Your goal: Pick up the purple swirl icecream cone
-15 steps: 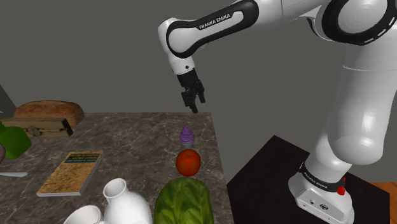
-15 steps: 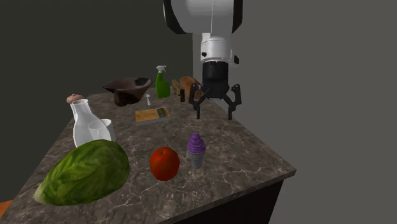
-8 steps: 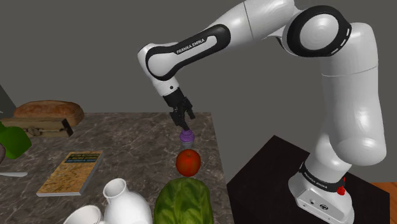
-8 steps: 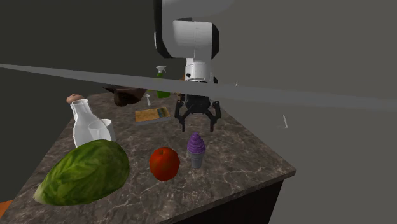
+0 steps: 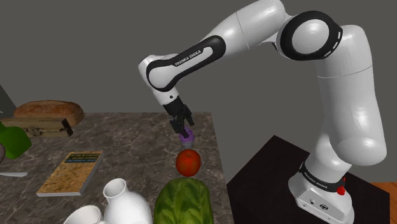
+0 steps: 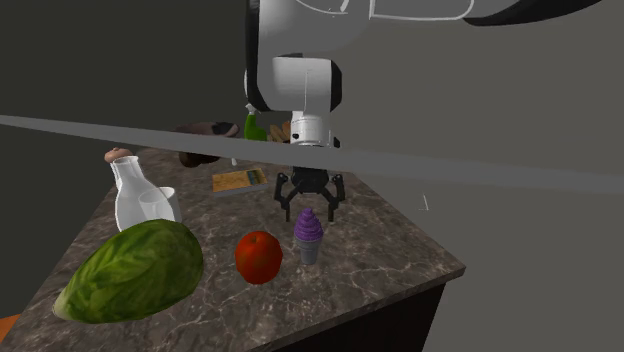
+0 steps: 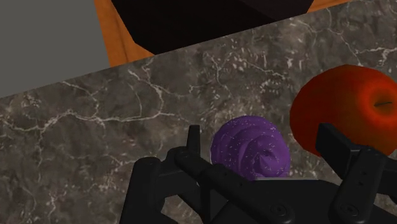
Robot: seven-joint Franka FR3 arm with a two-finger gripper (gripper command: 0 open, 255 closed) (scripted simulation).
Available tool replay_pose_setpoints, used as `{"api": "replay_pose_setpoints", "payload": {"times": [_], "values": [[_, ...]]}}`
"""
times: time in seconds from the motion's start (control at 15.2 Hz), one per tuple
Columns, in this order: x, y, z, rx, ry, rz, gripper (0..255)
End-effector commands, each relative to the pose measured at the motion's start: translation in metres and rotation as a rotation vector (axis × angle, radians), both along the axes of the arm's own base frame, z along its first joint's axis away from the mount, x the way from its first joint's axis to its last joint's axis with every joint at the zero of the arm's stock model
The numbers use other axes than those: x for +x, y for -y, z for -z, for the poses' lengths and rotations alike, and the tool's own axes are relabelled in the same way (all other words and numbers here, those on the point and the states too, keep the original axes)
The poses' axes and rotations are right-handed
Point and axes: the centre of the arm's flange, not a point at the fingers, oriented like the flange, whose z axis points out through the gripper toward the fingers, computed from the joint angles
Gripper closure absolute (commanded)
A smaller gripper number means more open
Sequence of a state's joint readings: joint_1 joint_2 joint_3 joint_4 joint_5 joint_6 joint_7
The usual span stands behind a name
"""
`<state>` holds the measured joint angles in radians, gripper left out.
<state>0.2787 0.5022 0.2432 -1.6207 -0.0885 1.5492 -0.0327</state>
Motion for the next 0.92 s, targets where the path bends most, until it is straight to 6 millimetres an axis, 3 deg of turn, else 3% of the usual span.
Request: {"api": "replay_pose_setpoints", "payload": {"times": [0.0,0.59,0.86], "values": [[0.0,0.0,0.002,0.0,0.0,0.0,255],[0.0,0.0,0.001,0.0,0.0,0.0,255],[0.0,0.0,-0.02,0.0,0.0,0.0,255]]}}
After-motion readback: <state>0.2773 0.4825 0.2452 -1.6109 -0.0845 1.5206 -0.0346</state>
